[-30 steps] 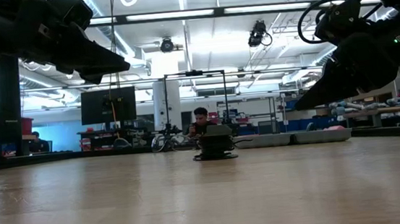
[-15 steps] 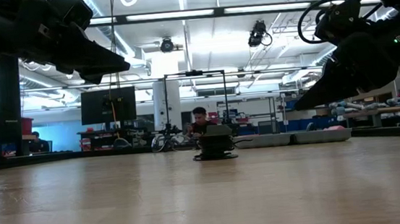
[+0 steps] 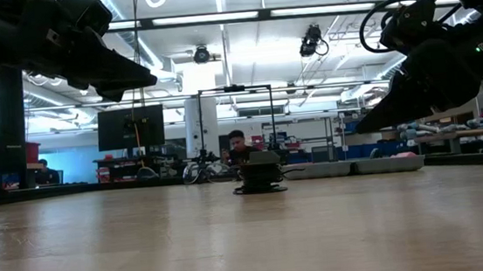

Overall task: Coil cords
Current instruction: Uncoil the black wire from the spool

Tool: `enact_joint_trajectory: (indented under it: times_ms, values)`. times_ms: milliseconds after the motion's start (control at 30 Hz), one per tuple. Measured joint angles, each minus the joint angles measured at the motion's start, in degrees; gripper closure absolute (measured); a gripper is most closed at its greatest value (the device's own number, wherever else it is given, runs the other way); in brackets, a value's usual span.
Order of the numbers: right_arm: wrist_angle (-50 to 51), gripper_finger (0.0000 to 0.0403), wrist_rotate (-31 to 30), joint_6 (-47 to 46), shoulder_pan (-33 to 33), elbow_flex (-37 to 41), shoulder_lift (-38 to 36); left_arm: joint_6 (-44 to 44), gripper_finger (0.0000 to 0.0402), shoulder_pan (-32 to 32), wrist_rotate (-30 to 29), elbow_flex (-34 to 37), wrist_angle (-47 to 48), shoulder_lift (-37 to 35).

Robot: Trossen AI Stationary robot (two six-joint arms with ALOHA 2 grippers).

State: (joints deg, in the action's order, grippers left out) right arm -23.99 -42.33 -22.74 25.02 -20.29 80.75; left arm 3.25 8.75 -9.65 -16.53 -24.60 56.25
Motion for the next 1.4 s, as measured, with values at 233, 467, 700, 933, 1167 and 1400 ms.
enact_joint_trajectory:
  times_ms: [233,467,700,933,1167,1400]
  values:
    - [0.0,0.0394,0.0,0.0,0.0,0.0,0.0,0.0,0.0282,0.0,0.0,0.0,0.0,0.0]
    - [0.0,0.0398,0.0,0.0,0.0,0.0,0.0,0.0,0.0282,0.0,0.0,0.0,0.0,0.0]
    - [0.0,0.0394,0.0,0.0,0.0,0.0,0.0,0.0,0.0282,0.0,0.0,0.0,-3.6,0.0]
    - [0.0,0.0398,0.0,0.0,0.0,0.0,0.0,0.0,0.0282,0.0,0.0,-0.1,-10.1,0.0]
    - [0.0,0.0394,0.0,0.0,0.0,0.0,0.0,0.1,0.0282,0.0,0.0,-0.1,-15.1,0.0]
    - [-0.1,0.0398,0.0,0.0,0.0,0.0,0.0,3.2,0.0282,0.0,0.0,-0.1,-16.8,0.0]
